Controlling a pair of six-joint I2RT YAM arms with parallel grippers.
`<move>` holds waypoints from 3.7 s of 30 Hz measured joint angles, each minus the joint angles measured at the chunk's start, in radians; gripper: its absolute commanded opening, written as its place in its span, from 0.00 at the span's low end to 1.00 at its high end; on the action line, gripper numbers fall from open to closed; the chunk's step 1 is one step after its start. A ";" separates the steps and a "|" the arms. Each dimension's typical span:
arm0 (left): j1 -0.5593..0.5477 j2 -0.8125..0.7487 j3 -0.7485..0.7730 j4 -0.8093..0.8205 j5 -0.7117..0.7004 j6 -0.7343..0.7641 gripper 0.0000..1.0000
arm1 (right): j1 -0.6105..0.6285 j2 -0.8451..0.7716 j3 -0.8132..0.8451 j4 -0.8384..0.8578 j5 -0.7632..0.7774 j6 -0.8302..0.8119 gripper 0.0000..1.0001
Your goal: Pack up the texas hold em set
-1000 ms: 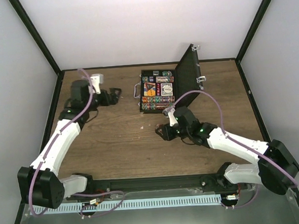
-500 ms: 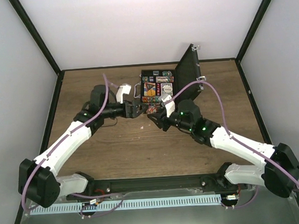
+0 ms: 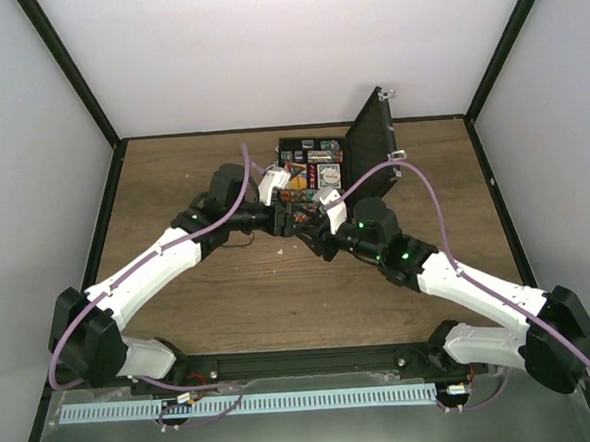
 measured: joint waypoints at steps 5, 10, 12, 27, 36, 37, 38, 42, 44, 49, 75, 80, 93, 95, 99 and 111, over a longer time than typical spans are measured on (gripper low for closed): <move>-0.021 0.010 0.026 -0.044 -0.054 0.027 0.61 | 0.000 0.006 -0.002 -0.011 0.019 -0.004 0.39; -0.024 0.011 0.031 -0.086 -0.099 0.047 0.55 | 0.001 0.019 -0.002 -0.020 0.053 -0.008 0.39; -0.024 0.011 0.031 -0.093 -0.107 0.050 0.56 | 0.001 0.027 -0.002 -0.022 0.064 -0.010 0.39; -0.024 0.046 0.031 -0.112 -0.114 0.062 0.54 | 0.001 0.071 0.000 -0.047 0.108 -0.017 0.39; -0.027 0.074 0.034 -0.108 -0.097 0.055 0.32 | 0.001 0.077 0.000 -0.065 0.112 -0.024 0.39; -0.028 0.074 0.034 -0.108 -0.094 0.052 0.29 | 0.001 0.077 0.000 -0.066 0.113 -0.026 0.39; -0.029 0.074 0.034 -0.107 -0.090 0.051 0.27 | 0.001 0.078 0.000 -0.066 0.115 -0.026 0.39; -0.030 0.074 0.035 -0.107 -0.092 0.054 0.10 | 0.001 0.078 0.000 -0.068 0.124 -0.025 0.56; -0.029 0.074 0.035 -0.109 -0.091 0.046 0.04 | 0.001 0.077 0.000 -0.061 0.140 -0.030 0.69; -0.024 0.074 0.029 -0.096 -0.095 0.015 0.04 | 0.001 0.054 0.000 -0.060 0.174 -0.034 0.90; 0.249 -0.203 -0.213 0.305 0.159 -0.175 0.04 | -0.292 0.235 0.059 0.366 -0.630 0.568 0.77; 0.250 -0.209 -0.213 0.325 0.206 -0.175 0.04 | -0.237 0.277 0.100 0.491 -0.700 0.642 0.68; 0.254 -0.220 -0.213 0.382 0.304 -0.188 0.04 | -0.189 0.359 0.121 0.651 -0.740 0.748 0.57; 0.254 -0.220 -0.215 0.389 0.314 -0.194 0.04 | -0.189 0.365 0.125 0.661 -0.745 0.755 0.56; 0.254 -0.222 -0.223 0.407 0.324 -0.200 0.04 | -0.189 0.375 0.138 0.695 -0.749 0.771 0.48; 0.256 -0.246 -0.233 0.428 0.343 -0.212 0.06 | -0.189 0.391 0.163 0.759 -0.792 0.805 0.10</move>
